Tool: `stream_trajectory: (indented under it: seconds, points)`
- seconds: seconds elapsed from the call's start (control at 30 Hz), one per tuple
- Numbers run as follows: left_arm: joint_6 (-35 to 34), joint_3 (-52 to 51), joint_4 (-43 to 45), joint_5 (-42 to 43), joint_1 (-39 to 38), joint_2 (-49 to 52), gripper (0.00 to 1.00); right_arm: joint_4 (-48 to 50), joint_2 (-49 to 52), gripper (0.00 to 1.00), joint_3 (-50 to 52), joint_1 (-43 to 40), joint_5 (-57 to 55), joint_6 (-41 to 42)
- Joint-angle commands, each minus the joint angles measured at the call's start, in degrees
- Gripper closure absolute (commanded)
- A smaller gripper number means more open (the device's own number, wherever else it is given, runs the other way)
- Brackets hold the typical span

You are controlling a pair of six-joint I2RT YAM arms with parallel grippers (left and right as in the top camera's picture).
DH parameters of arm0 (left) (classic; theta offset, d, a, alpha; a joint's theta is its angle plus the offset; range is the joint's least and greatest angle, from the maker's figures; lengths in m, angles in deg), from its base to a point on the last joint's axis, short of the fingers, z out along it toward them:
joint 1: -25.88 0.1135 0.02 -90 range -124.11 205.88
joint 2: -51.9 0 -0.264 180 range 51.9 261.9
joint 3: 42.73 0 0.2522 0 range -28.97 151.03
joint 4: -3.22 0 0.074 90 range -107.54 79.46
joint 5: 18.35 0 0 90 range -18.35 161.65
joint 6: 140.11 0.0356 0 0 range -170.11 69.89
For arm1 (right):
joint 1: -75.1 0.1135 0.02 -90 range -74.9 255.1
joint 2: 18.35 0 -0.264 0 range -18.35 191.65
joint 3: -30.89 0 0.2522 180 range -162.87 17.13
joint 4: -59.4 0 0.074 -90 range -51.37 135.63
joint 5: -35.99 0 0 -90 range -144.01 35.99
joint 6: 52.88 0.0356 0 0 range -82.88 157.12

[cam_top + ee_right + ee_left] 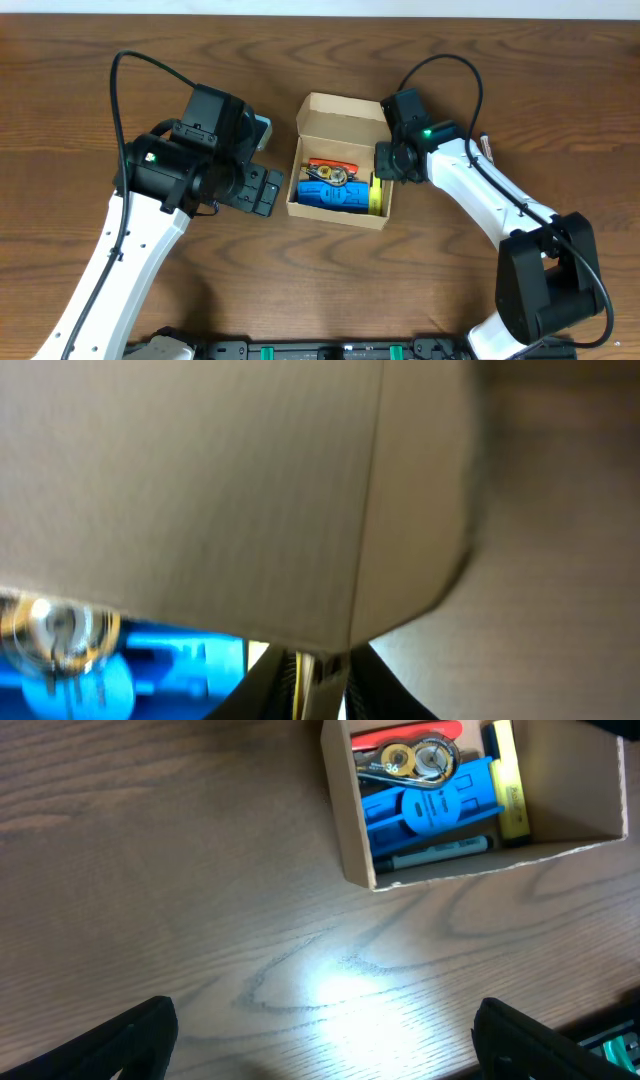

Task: Pack container
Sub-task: 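Move the right gripper to the blue marker and grasp it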

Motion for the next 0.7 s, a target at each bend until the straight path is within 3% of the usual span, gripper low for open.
stream_trajectory:
  seconds: [0.0,0.33,0.47,0.5,0.57,0.67]
  points:
    - [0.63,-0.22,-0.24,-0.02,0.20,-0.09,0.05,2.25,0.31,0.82,0.15,-0.42,-3.37,-4.15]
    - [0.63,-0.22,-0.24,-0.02,0.20,-0.09,0.05,9.51,0.31,0.86,0.15,-0.44,-3.34,-12.96]
    - [0.63,-0.22,-0.24,-0.02,0.20,-0.09,0.05,9.99,0.31,0.77,0.15,-0.42,-3.34,-13.51]
    - [0.63,-0.22,-0.24,-0.02,0.20,-0.09,0.05,9.92,0.31,0.72,0.15,-0.44,-3.34,-13.51]
    - [0.63,-0.22,-0.24,-0.02,0.20,-0.09,0.05,9.92,0.31,0.53,0.13,-0.42,-3.06,-13.46]
    - [0.63,-0.22,-0.24,-0.02,0.20,-0.09,0.05,9.03,-0.59,0.46,-0.81,-0.42,-0.37,-13.27]
